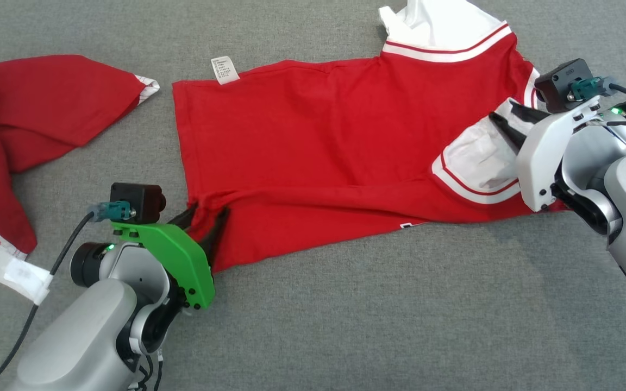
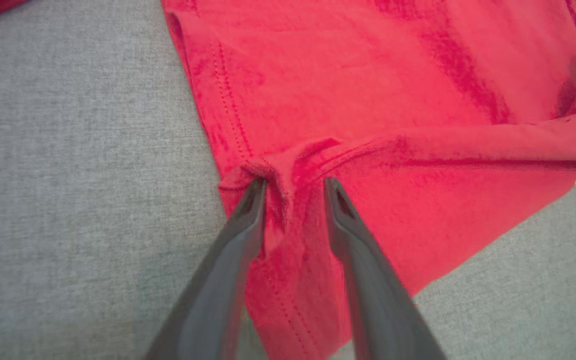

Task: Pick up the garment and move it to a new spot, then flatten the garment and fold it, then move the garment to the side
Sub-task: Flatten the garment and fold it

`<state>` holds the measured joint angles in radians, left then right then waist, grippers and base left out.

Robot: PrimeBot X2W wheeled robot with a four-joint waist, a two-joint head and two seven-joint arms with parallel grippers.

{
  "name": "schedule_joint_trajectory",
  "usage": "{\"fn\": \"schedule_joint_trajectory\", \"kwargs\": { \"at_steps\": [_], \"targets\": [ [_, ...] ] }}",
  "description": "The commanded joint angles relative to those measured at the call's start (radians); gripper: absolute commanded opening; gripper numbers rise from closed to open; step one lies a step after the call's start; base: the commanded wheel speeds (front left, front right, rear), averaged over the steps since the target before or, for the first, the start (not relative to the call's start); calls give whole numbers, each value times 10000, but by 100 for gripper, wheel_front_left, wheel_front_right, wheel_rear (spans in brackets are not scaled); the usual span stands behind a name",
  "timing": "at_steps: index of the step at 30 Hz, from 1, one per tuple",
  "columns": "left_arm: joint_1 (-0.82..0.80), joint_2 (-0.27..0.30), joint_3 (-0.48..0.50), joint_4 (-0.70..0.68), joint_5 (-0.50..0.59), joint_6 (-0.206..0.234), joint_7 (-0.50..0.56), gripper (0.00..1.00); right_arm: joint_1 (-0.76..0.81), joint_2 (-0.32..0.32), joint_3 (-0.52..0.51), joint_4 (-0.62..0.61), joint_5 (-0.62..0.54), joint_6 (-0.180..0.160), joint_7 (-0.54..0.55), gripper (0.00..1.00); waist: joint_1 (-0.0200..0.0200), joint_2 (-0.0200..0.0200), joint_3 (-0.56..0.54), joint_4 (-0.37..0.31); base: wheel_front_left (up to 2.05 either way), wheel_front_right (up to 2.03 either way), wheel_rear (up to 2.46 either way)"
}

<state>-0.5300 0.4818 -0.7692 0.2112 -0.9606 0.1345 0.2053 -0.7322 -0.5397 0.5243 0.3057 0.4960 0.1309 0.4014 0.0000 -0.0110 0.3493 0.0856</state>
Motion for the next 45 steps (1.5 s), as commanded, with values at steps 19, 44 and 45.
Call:
{"fn": "schedule_joint_trajectory", "kwargs": {
  "at_steps": [19, 44, 45],
  "targets": [
    [3896, 1060, 945, -4126, -1163, 2053, -974, 100, 3877, -1966, -2033, -3231, 699, -3, 976, 100, 0, 110, 101, -338, 0, 0, 0],
    [2486, 352, 555, -3150, -989, 1682, -483, 100, 3654, -1181, -2363, -2081, 444, -3, 1386, 100, 0, 110, 370, 58, 0, 0, 0],
    [2431, 331, 554, -3084, -987, 1655, -479, 100, 3598, -1155, -2368, -1997, 437, -3, 1379, 80, 0, 110, 392, 64, 0, 0, 0]
  ]
}}
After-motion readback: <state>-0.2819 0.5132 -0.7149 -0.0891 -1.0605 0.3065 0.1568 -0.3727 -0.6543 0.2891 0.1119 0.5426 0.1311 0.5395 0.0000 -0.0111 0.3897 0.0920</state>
